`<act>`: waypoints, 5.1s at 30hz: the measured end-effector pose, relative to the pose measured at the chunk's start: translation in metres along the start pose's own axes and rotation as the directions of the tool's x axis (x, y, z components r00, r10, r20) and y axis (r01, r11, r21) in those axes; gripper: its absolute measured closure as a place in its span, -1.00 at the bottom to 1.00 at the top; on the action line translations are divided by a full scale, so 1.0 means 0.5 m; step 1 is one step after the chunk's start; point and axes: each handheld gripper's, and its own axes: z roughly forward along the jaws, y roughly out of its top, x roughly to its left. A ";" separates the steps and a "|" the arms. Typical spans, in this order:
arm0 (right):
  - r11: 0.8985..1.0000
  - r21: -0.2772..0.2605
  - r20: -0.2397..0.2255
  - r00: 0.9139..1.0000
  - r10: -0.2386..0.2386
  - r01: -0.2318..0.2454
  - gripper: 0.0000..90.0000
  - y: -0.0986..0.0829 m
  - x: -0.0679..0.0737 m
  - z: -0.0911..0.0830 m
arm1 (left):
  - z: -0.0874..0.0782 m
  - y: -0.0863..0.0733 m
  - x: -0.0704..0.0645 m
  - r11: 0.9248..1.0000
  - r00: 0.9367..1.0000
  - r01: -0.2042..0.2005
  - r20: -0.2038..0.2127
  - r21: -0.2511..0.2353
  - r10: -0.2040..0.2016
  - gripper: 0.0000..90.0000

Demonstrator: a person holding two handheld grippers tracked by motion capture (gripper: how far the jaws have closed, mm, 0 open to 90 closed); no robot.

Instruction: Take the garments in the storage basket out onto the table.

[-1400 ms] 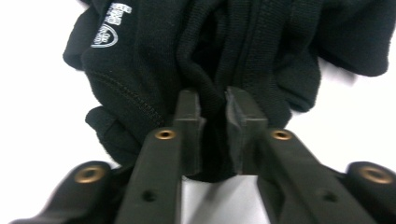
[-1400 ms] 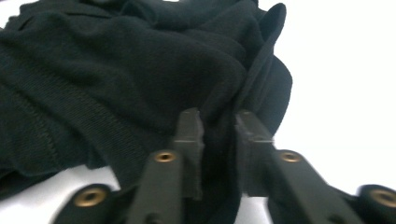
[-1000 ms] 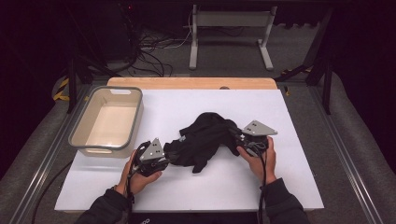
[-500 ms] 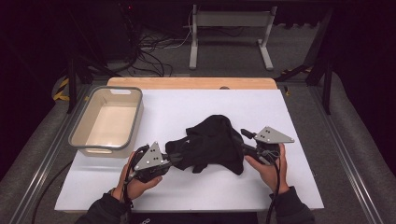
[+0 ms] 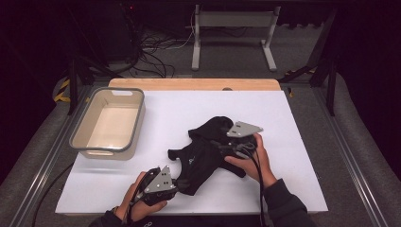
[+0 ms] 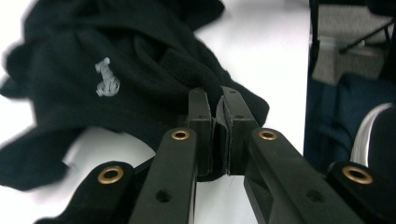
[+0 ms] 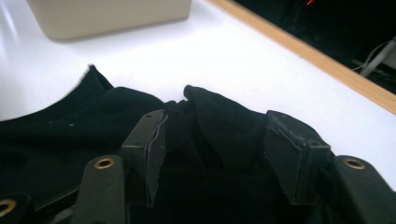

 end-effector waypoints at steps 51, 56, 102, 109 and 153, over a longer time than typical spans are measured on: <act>0.963 -0.126 0.422 0.865 0.271 -0.240 0.68 -0.035 -0.183 -0.212 | -0.071 0.221 0.359 0.972 0.864 0.204 -0.445 -0.117 -0.235 0.72; 0.965 -0.086 0.409 0.875 0.259 -0.246 0.32 -0.042 -0.176 -0.192 | -0.071 0.224 0.333 0.968 0.861 0.197 -0.444 -0.159 -0.248 0.51; 0.939 0.207 0.158 0.956 0.245 -0.275 0.95 -0.052 -0.207 0.059 | 0.112 0.064 0.146 0.991 0.993 0.120 -0.024 0.066 -0.119 0.89; 0.955 0.077 0.179 0.947 0.269 -0.286 0.95 -0.043 -0.156 -0.052 | -0.004 0.040 0.096 0.996 0.996 0.076 -0.042 0.047 -0.074 0.89; 0.925 0.330 0.006 0.981 0.196 -0.187 0.31 -0.036 -0.064 0.143 | 0.073 -0.027 0.227 0.937 0.873 0.348 -0.371 0.019 -0.317 -0.12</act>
